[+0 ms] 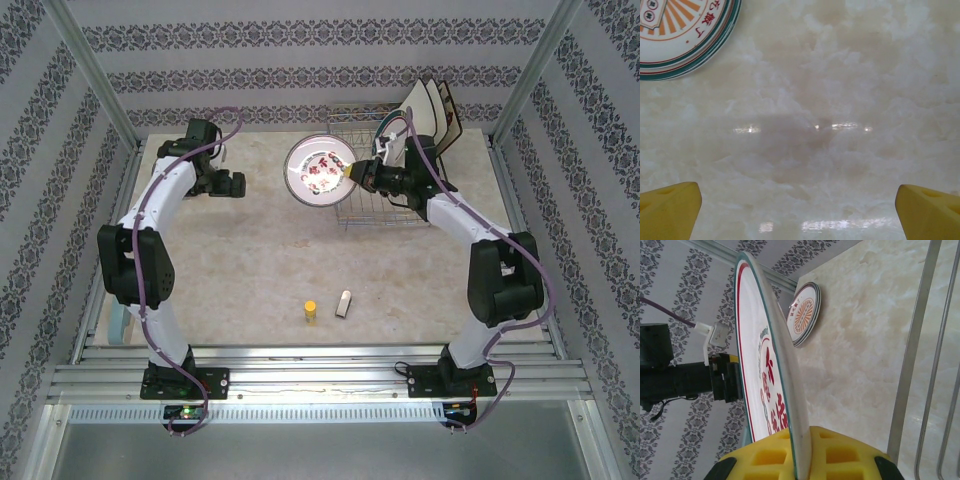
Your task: Unload the plates from the dish rack
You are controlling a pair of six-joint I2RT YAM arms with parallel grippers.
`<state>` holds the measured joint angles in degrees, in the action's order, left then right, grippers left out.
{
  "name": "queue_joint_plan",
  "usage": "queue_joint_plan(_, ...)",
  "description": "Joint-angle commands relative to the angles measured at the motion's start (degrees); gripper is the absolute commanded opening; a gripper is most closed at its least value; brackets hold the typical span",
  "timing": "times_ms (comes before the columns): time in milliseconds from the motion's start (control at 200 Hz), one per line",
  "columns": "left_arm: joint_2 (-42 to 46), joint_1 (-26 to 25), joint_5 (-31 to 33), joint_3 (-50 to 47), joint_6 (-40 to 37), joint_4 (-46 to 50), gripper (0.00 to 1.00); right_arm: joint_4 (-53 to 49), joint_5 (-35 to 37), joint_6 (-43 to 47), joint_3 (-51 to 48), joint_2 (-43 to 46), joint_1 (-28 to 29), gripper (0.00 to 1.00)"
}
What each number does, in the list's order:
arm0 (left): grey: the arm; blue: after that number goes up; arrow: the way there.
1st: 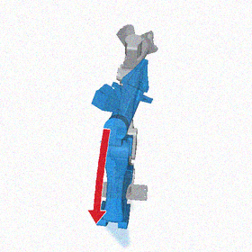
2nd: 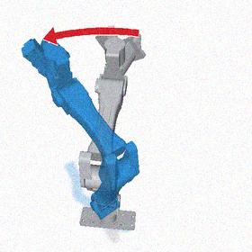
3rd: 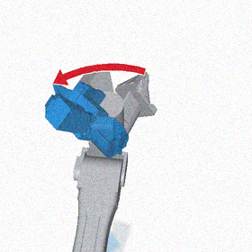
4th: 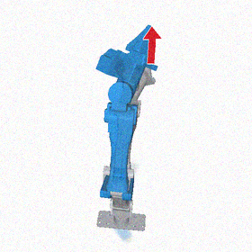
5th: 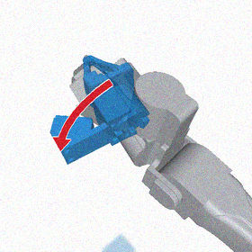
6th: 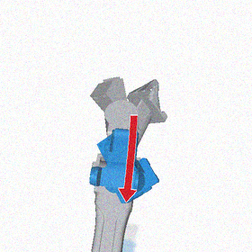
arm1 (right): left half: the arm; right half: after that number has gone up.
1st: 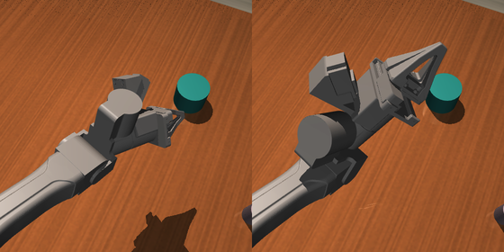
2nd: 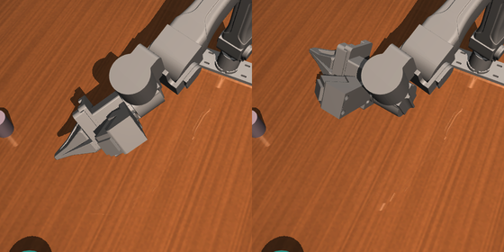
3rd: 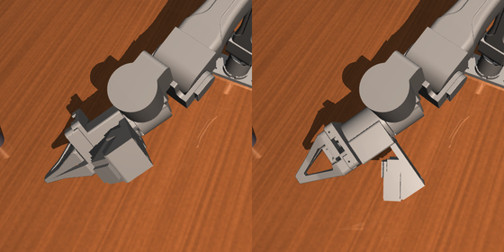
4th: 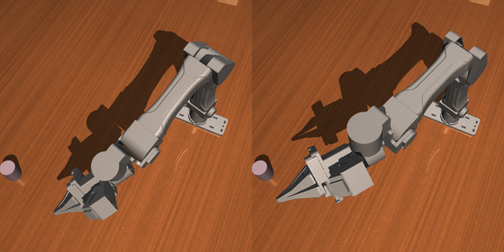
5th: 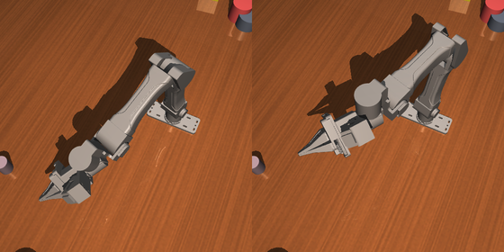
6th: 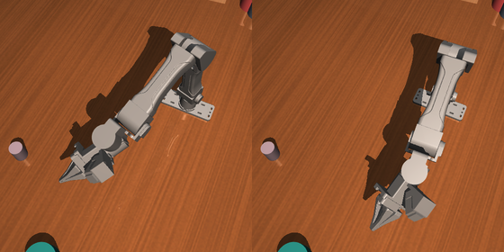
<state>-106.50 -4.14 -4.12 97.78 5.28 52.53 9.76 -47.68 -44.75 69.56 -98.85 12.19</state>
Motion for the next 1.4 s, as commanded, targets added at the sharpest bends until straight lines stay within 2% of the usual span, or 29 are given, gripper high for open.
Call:
queue_joint_plan(0, 5.2, -0.6, -6.0, 0.0, -0.8, -1.6, 1.00, 7.2, -2.4, -2.2, -0.5, -1.4, 0.6, 0.00)
queue_joint_plan(85, 8.8, 0.3, -14.2, -3.5, 1.2, -6.7, 1.00, 7.8, -2.5, -2.8, 0.0, -2.7, 0.6, 0.00)
queue_joint_plan(260, 13.0, 1.7, -36.1, -11.5, 10.0, -20.9, 1.00, 8.2, -3.1, -3.5, 1.7, -4.6, 0.9, 0.00)
queue_joint_plan(345, 13.1, 1.5, -43.1, -14.9, 15.7, -29.3, 1.00, 8.1, -3.3, -3.9, 2.8, -5.6, 1.5, 0.00)
queue_joint_plan(445, 12.6, 1.2, -47.6, -18.8, 21.5, -38.2, 1.00, 8.1, -3.4, -4.4, 4.6, -6.8, 2.6, 0.00)
queue_joint_plan(670, 10.9, 0.9, -49.0, -23.4, 26.4, -46.3, 0.98, 8.2, -3.6, -5.4, 8.6, -9.4, 5.4, 0.00)
queue_joint_plan(724, 10.7, 0.9, -49.5, -24.3, 27.7, -48.4, 0.94, 8.1, -3.6, -5.7, 9.1, -10.0, 5.8, 0.00)
queue_joint_plan(834, 10.0, 1.0, -51.3, -25.4, 30.5, -52.6, 0.78, 8.6, -3.5, -6.4, 9.9, -10.6, 6.3, 0.00)
queue_joint_plan(1124, 9.2, 0.9, -52.3, -25.9, 32.0, -54.4, 0.49, 8.8, -4.0, -7.7, 12.3, -11.7, 6.9, 0.00)
queue_joint_plan(1189, 9.1, 0.9, -52.4, -26.1, 32.5, -55.2, 0.38, 8.8, -4.2, -7.8, 12.8, -12.0, 7.1, 0.00)
queue_joint_plan(1324, 8.4, 0.9, -52.8, -26.2, 33.5, -56.8, 0.23, 8.6, -4.6, -8.0, 13.6, -12.8, 7.3, 0.00)
queue_joint_plan(1399, 8.1, 0.9, -53.1, -26.0, 33.8, -57.0, 0.09, 8.3, -4.9, -8.1, 14.1, -13.0, 7.5, 0.00)
